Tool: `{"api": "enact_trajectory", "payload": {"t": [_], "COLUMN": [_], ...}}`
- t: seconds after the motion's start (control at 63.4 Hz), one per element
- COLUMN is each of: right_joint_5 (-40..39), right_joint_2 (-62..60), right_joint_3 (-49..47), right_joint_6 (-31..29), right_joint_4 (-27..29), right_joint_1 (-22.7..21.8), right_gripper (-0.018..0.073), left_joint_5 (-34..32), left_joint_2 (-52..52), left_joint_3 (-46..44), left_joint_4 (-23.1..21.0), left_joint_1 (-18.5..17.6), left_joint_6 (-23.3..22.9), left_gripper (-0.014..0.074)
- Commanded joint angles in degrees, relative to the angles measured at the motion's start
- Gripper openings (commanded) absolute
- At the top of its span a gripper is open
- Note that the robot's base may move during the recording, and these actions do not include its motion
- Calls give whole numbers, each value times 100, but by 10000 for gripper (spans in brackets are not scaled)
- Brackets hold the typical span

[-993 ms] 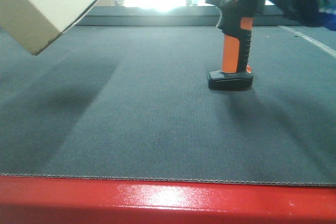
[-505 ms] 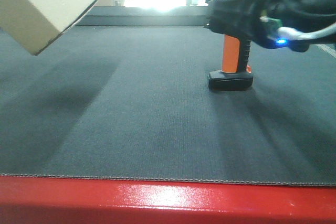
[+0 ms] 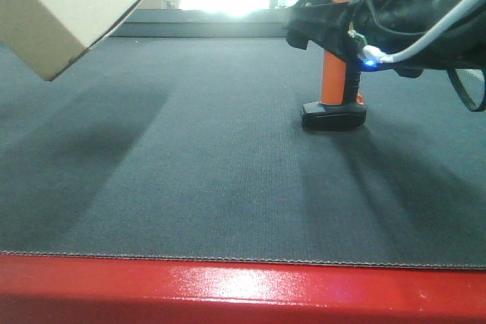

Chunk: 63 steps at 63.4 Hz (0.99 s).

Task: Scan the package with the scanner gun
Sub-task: 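Grasp the orange scanner gun handle with the right gripper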

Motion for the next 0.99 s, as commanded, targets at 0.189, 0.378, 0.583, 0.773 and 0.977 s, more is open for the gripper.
{"api": "enact_trajectory", "payload": {"t": [0.189,0.378,0.583,0.773,0.977], "right_joint_5": [-498,-510,-510,-534,-870], "right_joint_2": [65,65,65,81,292], "right_joint_3": [-105,-105,-105,-110,-119], "right_joint_6": [-6,-341,-513,-513,-513], "right_joint_4": [-17,22,22,22,22], "right_joint_1": [-6,-56,-80,-88,-88], "right_gripper": [559,559,559,559,559], "left_joint_5": [-32,-32,-32,-32,-32], "left_joint_2": [-61,-61,-61,-61,-61], "left_joint_3": [-15,-15,-15,-15,-15], "left_joint_4": [-95,-95,-95,-95,-95], "left_joint_1": [27,27,27,27,27], "left_joint_6": [-23,-23,-23,-23,-23], "left_gripper": [-111,-111,-111,-111,-111]}}
